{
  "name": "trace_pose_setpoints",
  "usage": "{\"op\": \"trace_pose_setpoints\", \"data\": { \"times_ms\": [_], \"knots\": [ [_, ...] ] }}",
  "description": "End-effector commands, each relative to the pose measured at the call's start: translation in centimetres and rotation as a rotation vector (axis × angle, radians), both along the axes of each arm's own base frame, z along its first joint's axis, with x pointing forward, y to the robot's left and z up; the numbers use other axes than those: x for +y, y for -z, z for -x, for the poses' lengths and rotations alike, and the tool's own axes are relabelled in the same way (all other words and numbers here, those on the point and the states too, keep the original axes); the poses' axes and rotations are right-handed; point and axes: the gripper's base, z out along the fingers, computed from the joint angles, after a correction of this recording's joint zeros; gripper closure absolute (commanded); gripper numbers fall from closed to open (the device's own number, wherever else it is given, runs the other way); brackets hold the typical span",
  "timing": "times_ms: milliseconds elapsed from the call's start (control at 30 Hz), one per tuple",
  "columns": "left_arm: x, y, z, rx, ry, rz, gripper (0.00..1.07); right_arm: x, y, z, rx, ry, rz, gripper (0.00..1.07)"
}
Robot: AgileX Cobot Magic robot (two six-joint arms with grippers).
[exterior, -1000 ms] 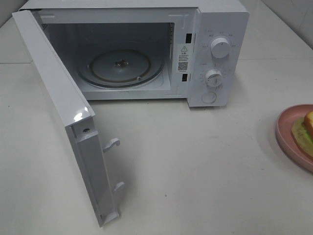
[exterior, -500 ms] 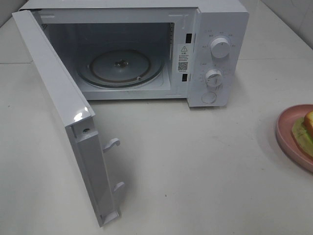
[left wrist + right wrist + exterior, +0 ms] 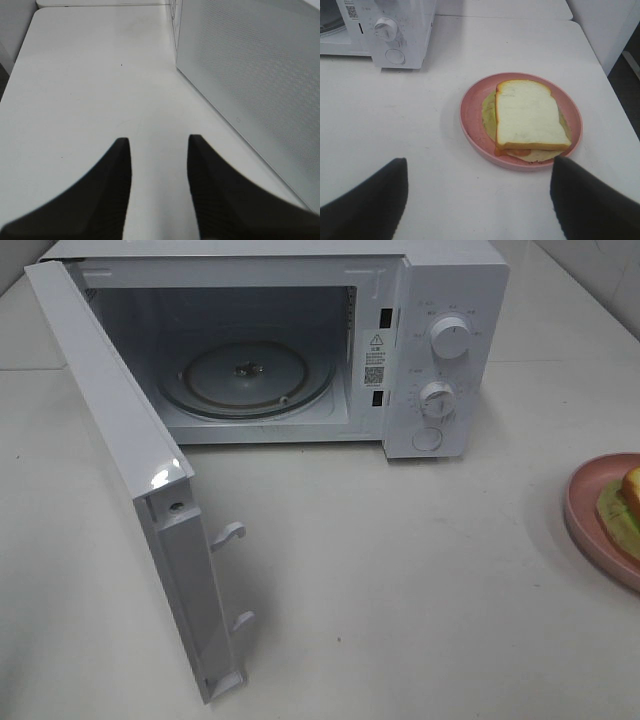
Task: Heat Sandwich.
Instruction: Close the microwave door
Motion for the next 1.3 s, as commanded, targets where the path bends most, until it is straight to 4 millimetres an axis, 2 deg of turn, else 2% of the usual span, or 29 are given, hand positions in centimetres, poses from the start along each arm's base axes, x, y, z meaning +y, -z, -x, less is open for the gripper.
{"op": "trace_pose_setpoints", "data": {
  "times_ms": [33, 100, 133, 300, 400, 833, 1067, 1300],
  "knots": [
    [0.0, -0.3, -1.1, -0.02, -0.008, 0.008, 0.87, 0.0, 0.0, 0.4, -0.038, 0.001, 0.0, 0.32],
    [0.1, -0.3, -1.9, -0.01, -0.01, 0.009, 0.97, 0.0, 0.0, 0.4, -0.038, 0.001, 0.0, 0.32],
    [0.1, -0.1, -2.6, -0.005, -0.014, 0.008, 1.07, 0.0, 0.0, 0.4, -0.038, 0.001, 0.0, 0.32],
    [0.2, 0.8, -4.2, -0.01, -0.021, 0.003, 1.07, 0.0, 0.0, 0.4, -0.038, 0.001, 0.0, 0.32],
    [0.3, 2.1, -5.6, -0.03, -0.028, -0.006, 1.07, 0.0, 0.0, 0.4, -0.038, 0.001, 0.0, 0.32],
    [0.8, 5.9, -8.7, -0.159, -0.056, -0.048, 1.07, 0.0, 0.0, 0.4, -0.038, 0.001, 0.0, 0.32],
    [1.0, 6.7, -10.5, -0.213, -0.071, -0.062, 1.07, 0.0, 0.0, 0.4, -0.038, 0.001, 0.0, 0.32],
    [1.1, 7.9, -13.1, -0.28, -0.075, -0.089, 1.07, 0.0, 0.0, 0.4, -0.038, 0.001, 0.0, 0.32]
  ]
}}
